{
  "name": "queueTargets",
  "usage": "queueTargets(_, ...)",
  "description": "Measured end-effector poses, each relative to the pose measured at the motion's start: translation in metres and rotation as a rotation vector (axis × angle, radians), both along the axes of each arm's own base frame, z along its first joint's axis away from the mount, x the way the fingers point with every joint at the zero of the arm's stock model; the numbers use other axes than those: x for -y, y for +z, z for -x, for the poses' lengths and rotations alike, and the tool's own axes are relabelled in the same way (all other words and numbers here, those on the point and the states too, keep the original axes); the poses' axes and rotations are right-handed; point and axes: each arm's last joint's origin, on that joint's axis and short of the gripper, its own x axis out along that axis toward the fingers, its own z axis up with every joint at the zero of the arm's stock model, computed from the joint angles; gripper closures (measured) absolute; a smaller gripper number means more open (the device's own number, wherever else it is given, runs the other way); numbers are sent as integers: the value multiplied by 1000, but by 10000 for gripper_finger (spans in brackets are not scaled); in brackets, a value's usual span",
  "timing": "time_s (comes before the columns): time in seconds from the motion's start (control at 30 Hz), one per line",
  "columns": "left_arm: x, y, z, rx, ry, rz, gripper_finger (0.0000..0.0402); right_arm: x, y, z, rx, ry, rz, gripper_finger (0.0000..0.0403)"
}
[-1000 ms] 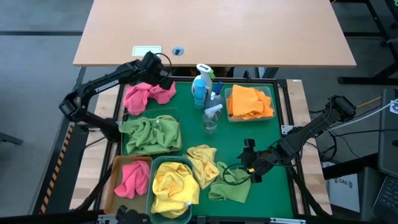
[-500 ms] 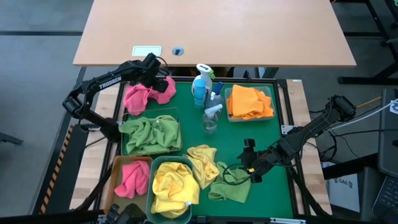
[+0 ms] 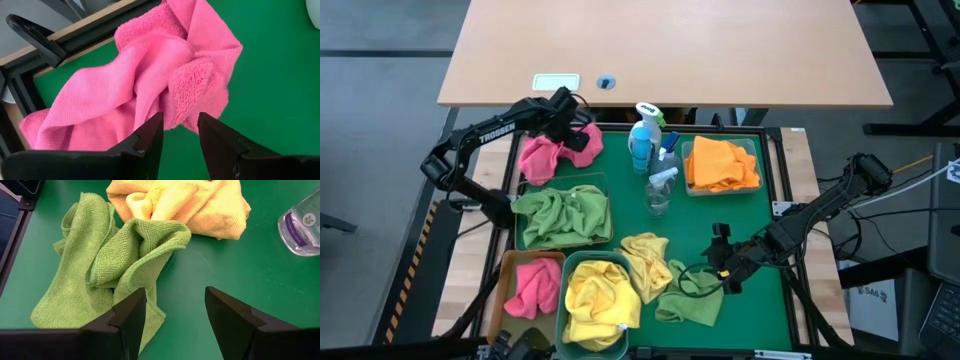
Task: Sort microfiber towel by color & place in baskets
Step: Put the pink towel into the orange bin
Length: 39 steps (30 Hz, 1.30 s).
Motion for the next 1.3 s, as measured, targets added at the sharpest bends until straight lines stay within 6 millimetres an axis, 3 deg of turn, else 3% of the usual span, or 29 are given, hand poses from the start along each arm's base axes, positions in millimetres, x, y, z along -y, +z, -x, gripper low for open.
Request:
queueTargets(0.6,2,-2,1,-77,-249,1,284,0,0,0,0,0,0,198)
queueTargets(1.07,-21,-50,-16,-214,-269,62,284,0,0,0,0,0,0,198)
queueTargets(1.3,-22,-55,-19,-220,-372,69,305,0,0,0,0,0,0,198)
